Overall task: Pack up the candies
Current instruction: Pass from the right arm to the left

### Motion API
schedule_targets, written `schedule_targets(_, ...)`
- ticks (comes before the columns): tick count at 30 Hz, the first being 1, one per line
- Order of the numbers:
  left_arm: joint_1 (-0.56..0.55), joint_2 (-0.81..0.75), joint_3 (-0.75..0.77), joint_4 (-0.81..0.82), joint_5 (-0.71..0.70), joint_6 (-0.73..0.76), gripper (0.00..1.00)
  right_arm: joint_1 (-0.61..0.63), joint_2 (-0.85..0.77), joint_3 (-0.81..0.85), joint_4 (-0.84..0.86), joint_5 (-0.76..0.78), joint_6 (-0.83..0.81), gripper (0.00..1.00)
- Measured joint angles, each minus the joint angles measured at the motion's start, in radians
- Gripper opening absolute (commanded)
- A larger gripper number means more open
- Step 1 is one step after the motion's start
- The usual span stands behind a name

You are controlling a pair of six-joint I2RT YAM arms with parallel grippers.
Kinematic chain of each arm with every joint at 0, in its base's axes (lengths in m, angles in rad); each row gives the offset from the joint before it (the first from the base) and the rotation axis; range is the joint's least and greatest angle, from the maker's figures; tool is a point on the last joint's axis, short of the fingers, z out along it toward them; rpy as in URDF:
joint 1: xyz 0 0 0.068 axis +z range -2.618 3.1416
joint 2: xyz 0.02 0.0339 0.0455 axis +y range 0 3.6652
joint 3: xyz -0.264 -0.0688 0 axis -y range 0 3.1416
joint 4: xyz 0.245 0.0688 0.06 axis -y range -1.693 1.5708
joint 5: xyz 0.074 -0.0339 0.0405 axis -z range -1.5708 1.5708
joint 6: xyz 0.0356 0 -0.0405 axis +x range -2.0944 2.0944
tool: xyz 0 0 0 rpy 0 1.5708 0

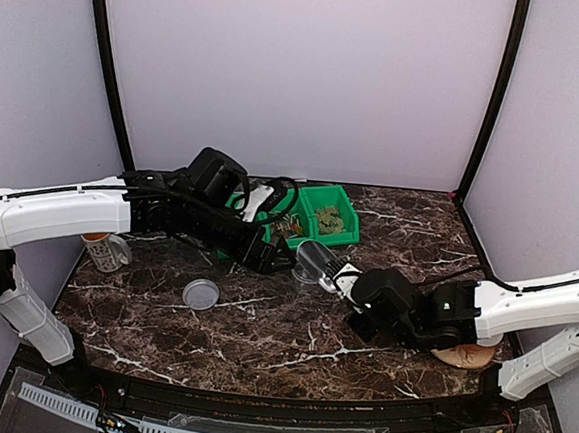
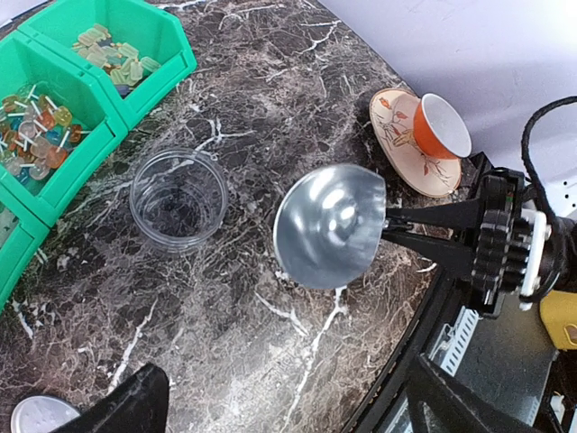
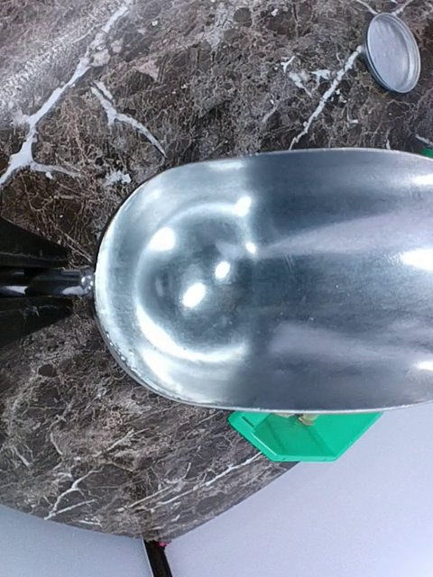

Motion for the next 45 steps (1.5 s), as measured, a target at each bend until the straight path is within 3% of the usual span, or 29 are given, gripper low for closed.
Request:
schedule_targets(13,0.000,0.006,-0.024,0.030,0.066,-0.014,0.77,0.146,0.063,0.029,0.051,0.176,-0.108,0.00)
schedule_targets(20,0.000,0.027,-0.027,0.049,0.088,-0.014,0.53,0.182,0.063,0.029,0.074,0.201,-0.148,0.00)
schedule_targets(25,0.000,0.036,-0.029,0.065,0.109,-0.014,0.29,0.190,0.071,0.029,0.075,0.212,-0.159,0.00)
schedule_targets(32,0.000,0.044,-0.035,0.082,0.132,-0.012,0.02,0.195,0.098,0.030,0.076,0.219,-0.170,0.00)
schedule_targets(37,0.003,0.049,-0.042,0.081,0.126,0.010,0.00,0.196,0.103,0.031,0.073,0.222,-0.172,0.00)
schedule_targets(41,0.003,0.050,-0.042,0.084,0.127,0.010,0.00,0.196,0.104,0.031,0.073,0.226,-0.174,0.25)
schedule_targets(45,0.003,0.050,-0.045,0.084,0.138,0.007,0.00,0.197,0.100,0.031,0.097,0.232,-0.185,0.43)
